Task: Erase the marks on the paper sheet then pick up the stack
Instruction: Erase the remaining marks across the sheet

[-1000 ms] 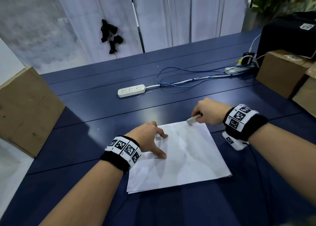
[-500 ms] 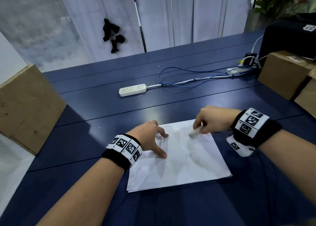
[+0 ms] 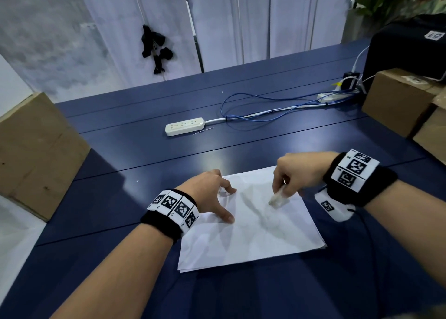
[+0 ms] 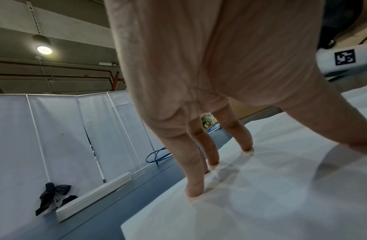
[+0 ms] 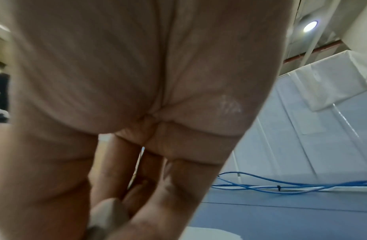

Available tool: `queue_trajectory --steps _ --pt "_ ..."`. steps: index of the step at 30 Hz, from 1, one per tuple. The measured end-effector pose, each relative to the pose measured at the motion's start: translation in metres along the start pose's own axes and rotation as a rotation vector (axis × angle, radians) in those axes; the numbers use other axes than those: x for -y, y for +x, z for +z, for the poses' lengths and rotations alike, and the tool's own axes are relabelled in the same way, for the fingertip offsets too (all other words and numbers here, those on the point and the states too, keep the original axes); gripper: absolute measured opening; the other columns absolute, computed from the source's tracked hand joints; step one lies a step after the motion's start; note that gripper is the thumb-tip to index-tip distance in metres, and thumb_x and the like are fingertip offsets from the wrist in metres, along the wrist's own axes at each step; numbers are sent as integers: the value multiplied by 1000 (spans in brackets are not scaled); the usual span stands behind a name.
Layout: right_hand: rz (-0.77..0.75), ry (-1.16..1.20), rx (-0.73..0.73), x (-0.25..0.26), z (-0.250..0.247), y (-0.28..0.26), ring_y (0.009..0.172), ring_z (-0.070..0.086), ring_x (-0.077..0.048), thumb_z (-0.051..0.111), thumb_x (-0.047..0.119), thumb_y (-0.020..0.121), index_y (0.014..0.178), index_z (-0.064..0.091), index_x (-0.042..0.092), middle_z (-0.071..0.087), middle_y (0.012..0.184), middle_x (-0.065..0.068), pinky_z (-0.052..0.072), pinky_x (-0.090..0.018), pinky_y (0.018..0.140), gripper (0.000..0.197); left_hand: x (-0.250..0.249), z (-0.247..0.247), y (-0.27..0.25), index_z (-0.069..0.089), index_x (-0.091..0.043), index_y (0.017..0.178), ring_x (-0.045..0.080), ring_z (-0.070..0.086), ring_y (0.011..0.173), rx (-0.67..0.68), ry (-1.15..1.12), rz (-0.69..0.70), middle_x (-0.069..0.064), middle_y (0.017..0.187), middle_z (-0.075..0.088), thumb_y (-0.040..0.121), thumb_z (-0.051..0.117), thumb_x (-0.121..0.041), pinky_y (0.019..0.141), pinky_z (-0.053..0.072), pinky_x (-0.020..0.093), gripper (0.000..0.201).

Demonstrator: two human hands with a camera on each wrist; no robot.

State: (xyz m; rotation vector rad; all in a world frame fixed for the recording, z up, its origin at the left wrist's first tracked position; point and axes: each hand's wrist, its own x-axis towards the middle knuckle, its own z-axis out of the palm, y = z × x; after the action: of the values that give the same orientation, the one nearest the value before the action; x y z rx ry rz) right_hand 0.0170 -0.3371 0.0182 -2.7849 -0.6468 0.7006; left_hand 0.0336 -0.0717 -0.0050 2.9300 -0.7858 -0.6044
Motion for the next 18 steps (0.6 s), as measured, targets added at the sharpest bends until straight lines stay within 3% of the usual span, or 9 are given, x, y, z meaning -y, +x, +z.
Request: queue_trajectory --steps 3,6,8,10,12,15,18 --pt "82 -15 -170 -6 -6 23 52 70 -8 69 40 80 92 76 24 72 70 6 60 -27 66 21 1 0 0 62 -40 129 13 52 100 -5 0 2 -10 110 44 56 88 -64 93 50 38 81" --pt "160 -5 -310 -11 -9 34 51 70 -10 63 26 86 91 76 22 72 73 4 59 -26 60 15 1 1 -1 62 -40 130 14 53 104 -6 -5 0 -9 113 45 56 87 -65 94 50 38 82" --pt "118 7 -252 -10 -7 25 49 68 -8 64 33 83 89 76 23 71 71 5 54 -22 58 17 2 1 -1 62 -40 130 15 53 104 -9 -4 1 -9 112 45 56 87 -65 94 50 38 82" --pt "41 33 -86 -4 -4 9 52 68 -8 66 60 70 87 76 26 70 69 3 52 -20 59 39 2 2 0 62 -40 130 16 54 104 -8 -3 1 -9 111 45 56 87 -65 93 50 37 82" --pt "28 22 40 0 -1 1 56 69 -9 69 74 60 86 75 30 71 67 2 53 -22 62 52 2 1 1 62 -40 130 16 54 105 -7 -4 2 -9 111 45 56 88 -65 93 50 37 82" --pt "64 1 -105 -4 -5 13 50 65 -9 73 58 73 83 75 25 68 63 4 52 -21 58 34 1 1 0 62 -39 130 15 53 105 -5 -7 7 -8 112 45 57 88 -63 95 49 37 81" --pt "129 -56 -293 -3 -10 19 54 56 -10 64 38 86 83 73 25 58 58 9 39 -21 50 16 2 1 -2 62 -38 130 15 53 107 -8 -18 5 -8 115 46 59 88 -62 95 48 35 79"
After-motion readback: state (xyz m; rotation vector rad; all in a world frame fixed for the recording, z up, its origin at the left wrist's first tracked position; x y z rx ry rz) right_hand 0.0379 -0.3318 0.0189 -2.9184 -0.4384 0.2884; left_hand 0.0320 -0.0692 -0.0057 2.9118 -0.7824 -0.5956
